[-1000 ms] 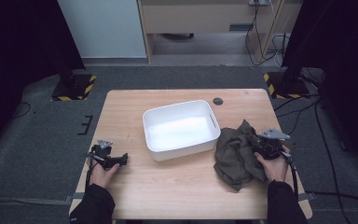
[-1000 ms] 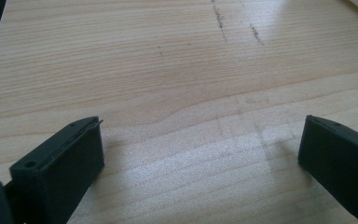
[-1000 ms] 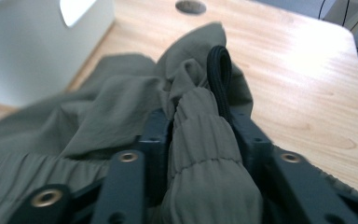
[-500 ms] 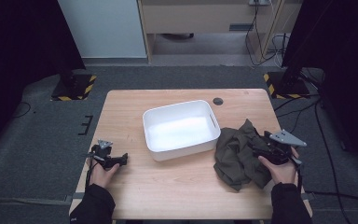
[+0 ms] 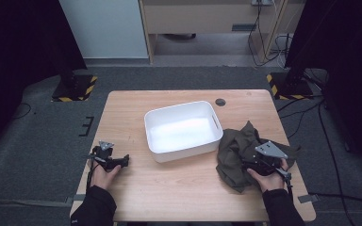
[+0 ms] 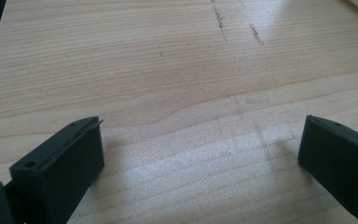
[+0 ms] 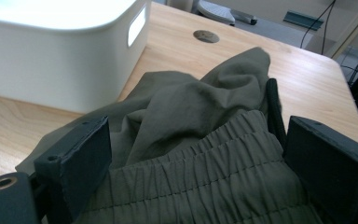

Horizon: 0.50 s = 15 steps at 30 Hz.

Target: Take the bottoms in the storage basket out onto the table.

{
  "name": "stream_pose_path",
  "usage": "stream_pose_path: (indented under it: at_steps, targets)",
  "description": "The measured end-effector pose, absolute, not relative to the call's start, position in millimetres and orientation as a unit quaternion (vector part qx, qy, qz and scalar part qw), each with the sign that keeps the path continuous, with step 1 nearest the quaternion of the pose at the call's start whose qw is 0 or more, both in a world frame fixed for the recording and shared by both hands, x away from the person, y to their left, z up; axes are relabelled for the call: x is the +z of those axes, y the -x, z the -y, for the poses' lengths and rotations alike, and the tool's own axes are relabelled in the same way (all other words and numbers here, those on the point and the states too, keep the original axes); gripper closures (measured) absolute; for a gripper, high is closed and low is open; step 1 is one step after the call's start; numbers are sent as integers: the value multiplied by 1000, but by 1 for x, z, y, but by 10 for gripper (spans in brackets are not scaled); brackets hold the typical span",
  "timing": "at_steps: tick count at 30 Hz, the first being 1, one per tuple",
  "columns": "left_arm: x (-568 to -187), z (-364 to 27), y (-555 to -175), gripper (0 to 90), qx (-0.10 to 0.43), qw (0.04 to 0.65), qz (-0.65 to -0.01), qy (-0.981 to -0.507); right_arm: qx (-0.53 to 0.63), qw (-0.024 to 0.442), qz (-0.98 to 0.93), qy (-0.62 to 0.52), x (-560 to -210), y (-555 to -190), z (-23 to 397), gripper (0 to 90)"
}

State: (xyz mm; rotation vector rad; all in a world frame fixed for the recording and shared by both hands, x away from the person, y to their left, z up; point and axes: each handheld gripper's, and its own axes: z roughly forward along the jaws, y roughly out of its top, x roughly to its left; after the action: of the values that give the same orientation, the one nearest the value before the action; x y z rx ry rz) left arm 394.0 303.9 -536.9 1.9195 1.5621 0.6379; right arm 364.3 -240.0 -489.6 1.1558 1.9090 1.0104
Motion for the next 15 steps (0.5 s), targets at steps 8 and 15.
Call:
stream_pose_path:
  at_steps: [8, 15]
  targets:
    - [-537, -304, -394, 0, 239, 289, -585, -719, 357, 316, -749, -460, -507, -374, 242, 57]
    - [-537, -304, -394, 0, 239, 289, -585, -719, 348, 298, -761, -459, -513, -382, 251, 63]
